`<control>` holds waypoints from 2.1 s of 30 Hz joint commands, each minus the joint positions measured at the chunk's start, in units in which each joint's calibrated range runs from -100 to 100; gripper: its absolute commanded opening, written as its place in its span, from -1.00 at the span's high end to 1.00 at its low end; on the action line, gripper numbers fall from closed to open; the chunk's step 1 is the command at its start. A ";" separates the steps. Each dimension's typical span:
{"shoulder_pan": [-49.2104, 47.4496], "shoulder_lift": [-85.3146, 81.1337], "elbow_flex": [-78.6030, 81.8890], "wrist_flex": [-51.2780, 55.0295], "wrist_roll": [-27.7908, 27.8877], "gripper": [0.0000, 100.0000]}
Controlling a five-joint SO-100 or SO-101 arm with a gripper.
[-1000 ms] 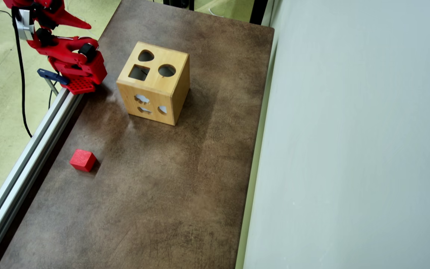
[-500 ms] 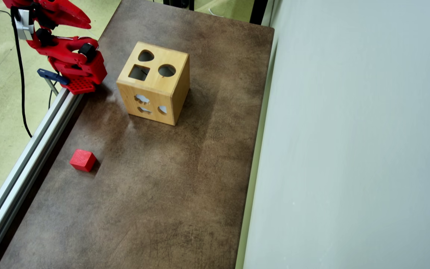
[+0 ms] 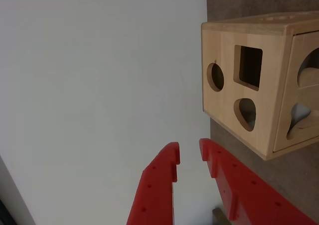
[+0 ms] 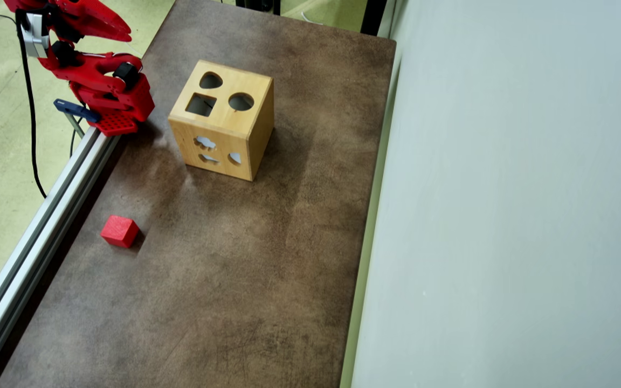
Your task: Pick and place the red cube on the square hole
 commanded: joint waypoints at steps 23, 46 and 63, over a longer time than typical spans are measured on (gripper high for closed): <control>0.73 25.23 -14.64 0.01 0.54 0.85; 30.45 57.25 -28.33 0.01 29.30 0.85; 46.49 90.29 -28.41 -0.63 34.19 0.85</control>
